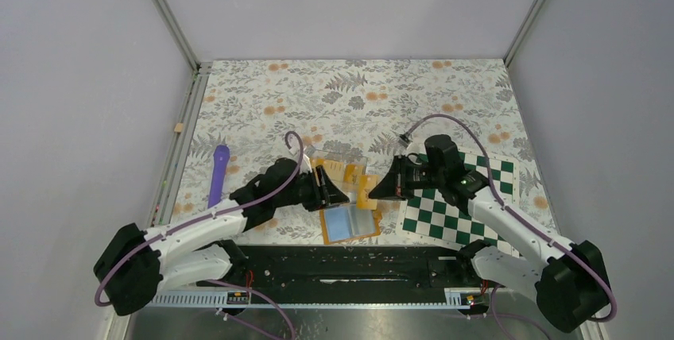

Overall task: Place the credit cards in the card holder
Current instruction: Pick up the credit card from the storage box, then move the storage box to the center of the board.

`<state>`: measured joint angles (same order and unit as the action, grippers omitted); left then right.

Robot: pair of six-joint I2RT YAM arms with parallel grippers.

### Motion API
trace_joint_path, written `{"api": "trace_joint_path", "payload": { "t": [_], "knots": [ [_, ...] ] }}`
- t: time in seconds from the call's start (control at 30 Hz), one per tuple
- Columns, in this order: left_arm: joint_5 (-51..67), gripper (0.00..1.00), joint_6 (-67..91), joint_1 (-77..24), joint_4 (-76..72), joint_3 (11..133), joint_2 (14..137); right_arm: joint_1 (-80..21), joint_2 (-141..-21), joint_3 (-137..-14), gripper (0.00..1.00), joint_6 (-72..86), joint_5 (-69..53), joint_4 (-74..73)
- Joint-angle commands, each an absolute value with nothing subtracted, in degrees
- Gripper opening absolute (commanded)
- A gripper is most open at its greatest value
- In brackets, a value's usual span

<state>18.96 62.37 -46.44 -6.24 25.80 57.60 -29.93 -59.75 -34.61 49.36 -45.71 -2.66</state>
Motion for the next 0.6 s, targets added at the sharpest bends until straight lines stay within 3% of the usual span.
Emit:
{"api": "trace_joint_path", "payload": {
  "t": [0.0, 0.23, 0.57],
  "knots": [
    [4.09, 0.45, 50.08, -46.4, 16.94, 35.12, 63.69, -26.56, -56.05, -36.16, 0.0, 40.5, -37.24, -17.62],
    [-1.42, 0.42, 39.04, -46.38, 24.65, 47.61, 81.57, -25.35, -53.38, -35.93, 0.0, 37.17, -33.4, -24.21],
    [-3.53, 0.4, 38.0, -46.49, 24.61, 59.74, 96.62, -25.18, -51.46, -34.02, 0.0, 37.18, -33.57, -25.34]
  ]
}}
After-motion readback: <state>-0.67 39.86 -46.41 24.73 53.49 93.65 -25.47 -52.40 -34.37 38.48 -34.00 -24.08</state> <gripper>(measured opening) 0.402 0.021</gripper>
